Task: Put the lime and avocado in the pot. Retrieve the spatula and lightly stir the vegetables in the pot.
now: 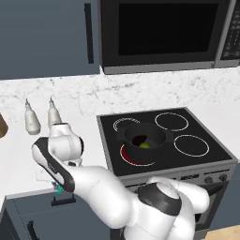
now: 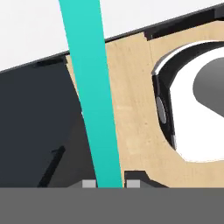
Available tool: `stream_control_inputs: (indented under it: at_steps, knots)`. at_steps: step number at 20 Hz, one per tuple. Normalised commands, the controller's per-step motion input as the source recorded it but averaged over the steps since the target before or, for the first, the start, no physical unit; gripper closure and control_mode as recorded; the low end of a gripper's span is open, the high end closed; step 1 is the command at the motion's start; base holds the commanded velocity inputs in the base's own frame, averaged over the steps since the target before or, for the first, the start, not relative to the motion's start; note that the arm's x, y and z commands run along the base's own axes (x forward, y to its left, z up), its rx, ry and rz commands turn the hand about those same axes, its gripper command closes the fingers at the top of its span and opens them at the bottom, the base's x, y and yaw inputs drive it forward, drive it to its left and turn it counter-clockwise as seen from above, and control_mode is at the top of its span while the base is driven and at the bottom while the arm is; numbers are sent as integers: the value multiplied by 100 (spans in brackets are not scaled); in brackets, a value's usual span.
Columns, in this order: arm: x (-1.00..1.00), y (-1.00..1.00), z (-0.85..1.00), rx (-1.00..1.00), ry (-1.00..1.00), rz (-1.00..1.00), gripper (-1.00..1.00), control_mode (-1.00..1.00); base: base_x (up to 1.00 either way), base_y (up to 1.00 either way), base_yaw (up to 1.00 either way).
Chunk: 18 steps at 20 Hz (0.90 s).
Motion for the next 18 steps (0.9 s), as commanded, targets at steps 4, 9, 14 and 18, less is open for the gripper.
stream_control_inputs:
  at_steps: [4, 9, 14, 18]
  knots:
    - [-60, -58, 98, 23, 0, 0, 100, -100, 0, 0, 0]
    - [-60, -43, 95, 27, -4, 0, 100, -100, 0, 0, 0]
    - [-26, -50, 100, 26, -3, -2, 100, -100, 0, 0, 0]
    - [-1, -58, 95, 20, 1, -8, 100, -100, 0, 0, 0]
